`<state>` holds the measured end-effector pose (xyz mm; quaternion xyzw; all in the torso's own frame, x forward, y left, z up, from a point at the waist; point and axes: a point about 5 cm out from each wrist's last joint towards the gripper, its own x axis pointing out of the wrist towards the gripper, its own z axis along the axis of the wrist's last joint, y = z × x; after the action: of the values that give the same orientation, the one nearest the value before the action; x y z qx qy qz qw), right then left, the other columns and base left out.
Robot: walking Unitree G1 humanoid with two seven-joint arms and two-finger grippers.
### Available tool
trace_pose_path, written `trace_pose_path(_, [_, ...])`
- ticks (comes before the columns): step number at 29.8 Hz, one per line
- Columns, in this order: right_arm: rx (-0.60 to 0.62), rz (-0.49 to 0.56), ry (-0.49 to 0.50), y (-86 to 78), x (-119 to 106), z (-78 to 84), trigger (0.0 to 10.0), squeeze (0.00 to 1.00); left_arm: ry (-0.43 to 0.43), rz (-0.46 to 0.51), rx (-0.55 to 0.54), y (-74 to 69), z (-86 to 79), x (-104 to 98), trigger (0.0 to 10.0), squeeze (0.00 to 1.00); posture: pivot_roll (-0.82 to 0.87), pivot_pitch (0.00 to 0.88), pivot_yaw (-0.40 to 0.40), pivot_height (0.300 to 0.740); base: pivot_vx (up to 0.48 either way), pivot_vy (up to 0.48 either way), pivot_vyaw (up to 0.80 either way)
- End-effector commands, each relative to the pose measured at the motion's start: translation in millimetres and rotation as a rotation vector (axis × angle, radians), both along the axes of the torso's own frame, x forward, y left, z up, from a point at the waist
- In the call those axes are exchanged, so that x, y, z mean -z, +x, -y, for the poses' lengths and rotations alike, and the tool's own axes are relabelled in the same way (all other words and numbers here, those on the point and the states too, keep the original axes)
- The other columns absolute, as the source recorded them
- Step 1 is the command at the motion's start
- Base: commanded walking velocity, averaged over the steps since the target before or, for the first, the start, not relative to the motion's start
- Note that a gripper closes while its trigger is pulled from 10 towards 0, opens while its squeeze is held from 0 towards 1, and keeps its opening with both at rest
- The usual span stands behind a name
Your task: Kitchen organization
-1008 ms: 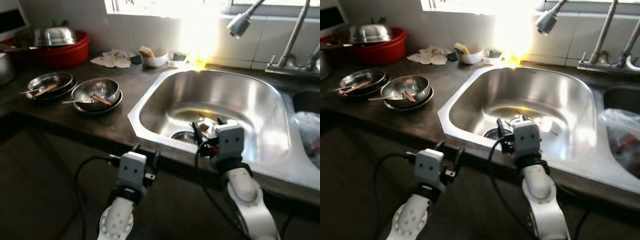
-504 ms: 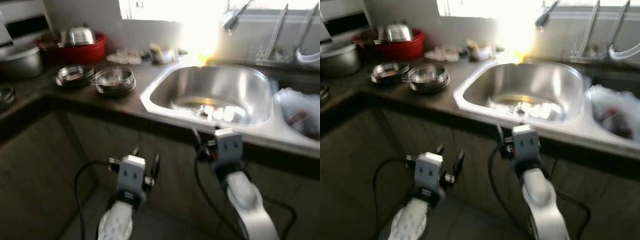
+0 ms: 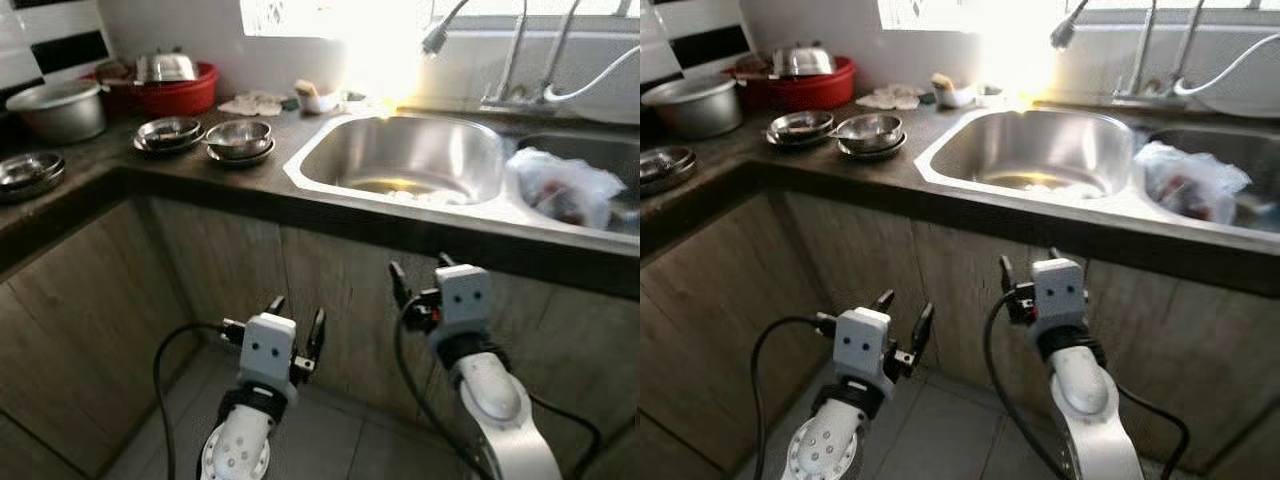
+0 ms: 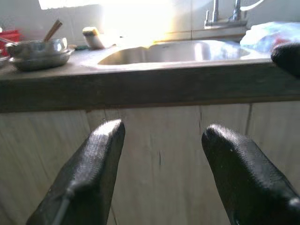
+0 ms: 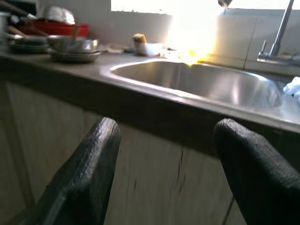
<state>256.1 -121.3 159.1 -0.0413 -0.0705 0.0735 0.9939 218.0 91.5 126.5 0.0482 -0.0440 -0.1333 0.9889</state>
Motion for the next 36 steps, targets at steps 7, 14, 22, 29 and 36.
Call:
trace_pose_path(7, [-0.002,-0.015,-0.001,-0.2,2.9,-0.4,10.0,0.00,0.009,-0.026,0.007,1.3,0.9,2.4,10.0,0.00,0.03,0.040,-0.005,0.740,0.000,0.000,0.00])
trace_pose_path(14, [-0.010,-0.021,0.007,-1.1,3.6,-0.6,10.0,0.00,0.014,-0.029,0.012,1.0,1.3,2.7,10.0,0.00,0.03,0.042,0.000,0.740,0.000,0.000,0.00])
trace_pose_path(22, [-0.029,-0.020,-0.004,-2.4,4.9,-5.7,10.0,0.00,0.019,-0.035,0.014,2.1,1.6,2.9,10.0,0.00,0.03,0.051,-0.001,0.740,0.000,0.000,0.36])
trace_pose_path(29, [-0.029,-0.017,-0.012,-0.7,4.2,-5.6,10.0,0.00,0.020,-0.032,0.009,2.6,0.2,2.3,10.0,0.00,0.04,0.057,0.000,0.740,0.073,0.000,0.80])
trace_pose_path(36, [-0.030,-0.019,-0.011,-1.3,4.8,-6.1,10.0,0.00,0.021,-0.031,0.011,2.6,-0.2,2.3,10.0,0.00,0.04,0.059,0.002,0.740,0.269,0.000,0.80])
